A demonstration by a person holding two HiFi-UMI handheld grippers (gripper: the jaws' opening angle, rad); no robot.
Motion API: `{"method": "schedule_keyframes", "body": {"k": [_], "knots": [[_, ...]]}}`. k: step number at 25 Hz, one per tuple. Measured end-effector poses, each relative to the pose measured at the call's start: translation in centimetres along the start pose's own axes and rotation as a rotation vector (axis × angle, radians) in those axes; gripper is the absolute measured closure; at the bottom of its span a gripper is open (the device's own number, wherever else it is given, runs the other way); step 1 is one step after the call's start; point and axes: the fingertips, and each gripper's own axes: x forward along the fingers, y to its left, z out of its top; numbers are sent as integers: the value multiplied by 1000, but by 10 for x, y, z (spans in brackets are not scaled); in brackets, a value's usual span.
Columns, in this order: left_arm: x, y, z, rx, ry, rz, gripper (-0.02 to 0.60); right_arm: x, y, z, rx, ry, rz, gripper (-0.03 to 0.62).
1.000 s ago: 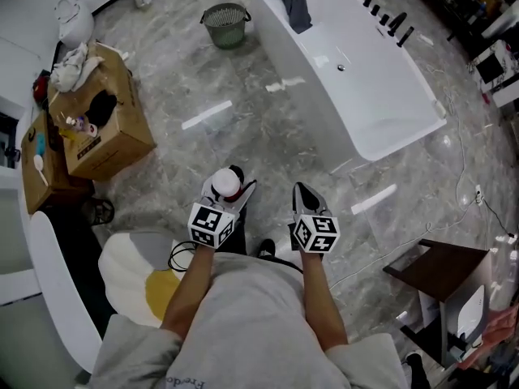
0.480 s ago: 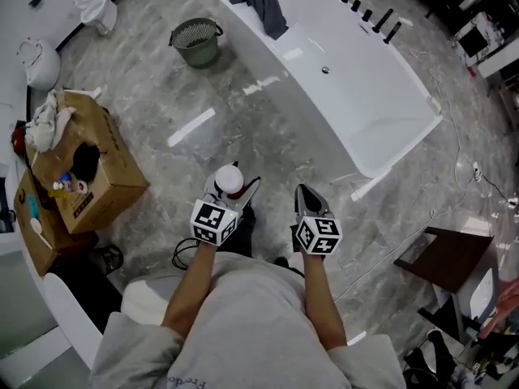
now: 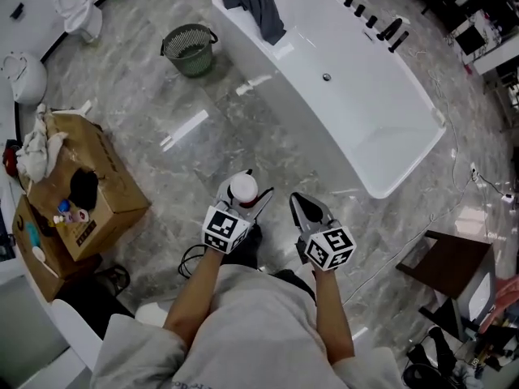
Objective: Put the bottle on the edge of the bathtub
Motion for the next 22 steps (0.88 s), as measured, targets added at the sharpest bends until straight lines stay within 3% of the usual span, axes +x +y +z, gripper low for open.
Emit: {"method": "schedule_keyframes", "body": {"k": [3, 7, 12, 14, 22], "knots": [[10, 22, 1, 24, 11, -43, 249, 31, 36, 40, -79, -41, 135, 592], [26, 49, 5, 63, -3, -90, 249, 68, 56, 67, -166, -63, 202, 592], [51, 50, 4, 139, -5, -193, 249, 90, 43, 76, -162, -79, 224, 587], [64, 52, 1, 174, -2, -219, 249, 100, 35, 79, -171, -86, 247, 545], [113, 78, -44, 170, 22, -226, 249, 149, -7, 56, -138, -80, 309, 468]]}}
